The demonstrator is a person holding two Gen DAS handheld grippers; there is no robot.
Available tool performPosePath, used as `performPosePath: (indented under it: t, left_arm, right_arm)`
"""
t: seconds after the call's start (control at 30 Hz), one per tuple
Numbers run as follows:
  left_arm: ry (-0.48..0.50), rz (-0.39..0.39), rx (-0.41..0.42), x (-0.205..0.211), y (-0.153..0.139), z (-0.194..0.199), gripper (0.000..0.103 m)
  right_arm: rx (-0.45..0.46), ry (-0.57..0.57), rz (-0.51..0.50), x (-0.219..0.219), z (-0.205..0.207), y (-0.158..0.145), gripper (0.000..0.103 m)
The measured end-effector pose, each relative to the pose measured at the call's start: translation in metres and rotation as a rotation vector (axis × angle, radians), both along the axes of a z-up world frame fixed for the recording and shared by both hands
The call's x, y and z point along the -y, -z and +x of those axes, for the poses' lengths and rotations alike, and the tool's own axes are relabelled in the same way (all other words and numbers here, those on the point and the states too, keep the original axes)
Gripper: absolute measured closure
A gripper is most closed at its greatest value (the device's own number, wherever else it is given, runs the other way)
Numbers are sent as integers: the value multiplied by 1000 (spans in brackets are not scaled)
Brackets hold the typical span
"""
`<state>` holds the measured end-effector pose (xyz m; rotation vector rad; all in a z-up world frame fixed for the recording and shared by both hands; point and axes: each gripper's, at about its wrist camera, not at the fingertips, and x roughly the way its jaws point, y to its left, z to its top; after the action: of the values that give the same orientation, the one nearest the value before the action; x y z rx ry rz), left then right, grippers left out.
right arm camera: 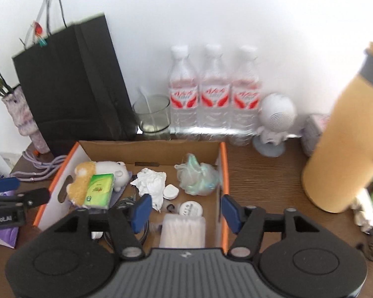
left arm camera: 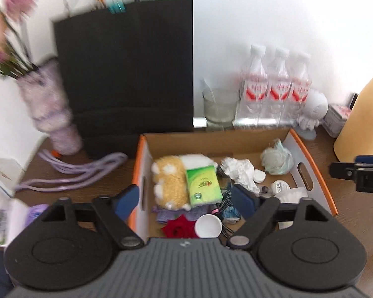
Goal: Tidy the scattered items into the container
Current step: 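Withdraw both tools and move the right tool to the beige soap bar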
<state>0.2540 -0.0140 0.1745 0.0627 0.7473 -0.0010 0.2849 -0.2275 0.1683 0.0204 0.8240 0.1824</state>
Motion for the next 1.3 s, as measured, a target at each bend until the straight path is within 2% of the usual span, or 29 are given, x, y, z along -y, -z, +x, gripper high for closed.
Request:
performPosePath:
  t: [0.03, 0.07, 0.2, 0.23, 0.33, 0.4, 0.5, 0.63, 0.73, 0.83, 0.93, 1.0, 1.07, 1.17, 1.2, 1.27, 1.3]
  left_arm:
    - [-12, 1, 44, 1, -5, -16, 4]
    - [-29, 2, 100, 2, -8, -33, 2]
    - [-46, 30, 392, 10, -12, -105, 0]
    - [-43, 31, 452, 13, -9, -120, 0]
    - [-41, 31, 538, 20, 2, -154, 0]
    - [-34, 17, 566, 23, 9, -169, 0]
    - [-40, -5, 570, 25, 16, -188, 0]
    - [-54, -23, 550, 23, 45, -238, 0]
    - [-50, -34, 491, 22, 81, -291, 0]
    - [-23, -156, 418, 8, 108, -341, 0]
    - [-20, -129, 369, 3, 119, -361, 0]
    - [-9, -128, 352, -1, 121, -355, 0]
    - [-30, -118, 350, -3, 122, -340, 0]
    - [-49, -112, 334, -7, 123, -316, 0]
    - [-45, -108, 335, -8, 123, -309, 0]
    - [-36, -99, 336, -9, 124, -297, 0]
    - [-42, -97, 332, -11, 125, -292, 0]
  right_arm:
    - [32, -2, -5, 2, -13, -4, 35]
    - [67, -9, -11, 3, -28, -7, 33]
    - [266, -40, -12, 5, -87, -11, 30]
    - [327, -47, -1, 5, -102, -11, 27]
    - [536, -59, 9, 4, -147, -1, 16]
    - [616, -56, -43, 0, -169, 7, 16]
    - [615, -46, -53, -1, -185, 16, 16]
    - [529, -9, 1, 5, -221, 31, 16]
    - [511, 9, 47, 17, -275, 58, 17]
    - [524, 64, 103, 36, -339, 88, 18]
    - [484, 57, 88, 43, -371, 109, 20]
    - [425, 35, 71, 40, -362, 113, 22]
    - [410, 14, 82, 36, -338, 113, 24]
    - [465, 21, 87, 26, -285, 116, 26]
    - [459, 22, 81, 21, -265, 119, 26]
    - [399, 14, 97, 11, -220, 122, 36]
    - [372, 4, 114, 4, -200, 125, 38]
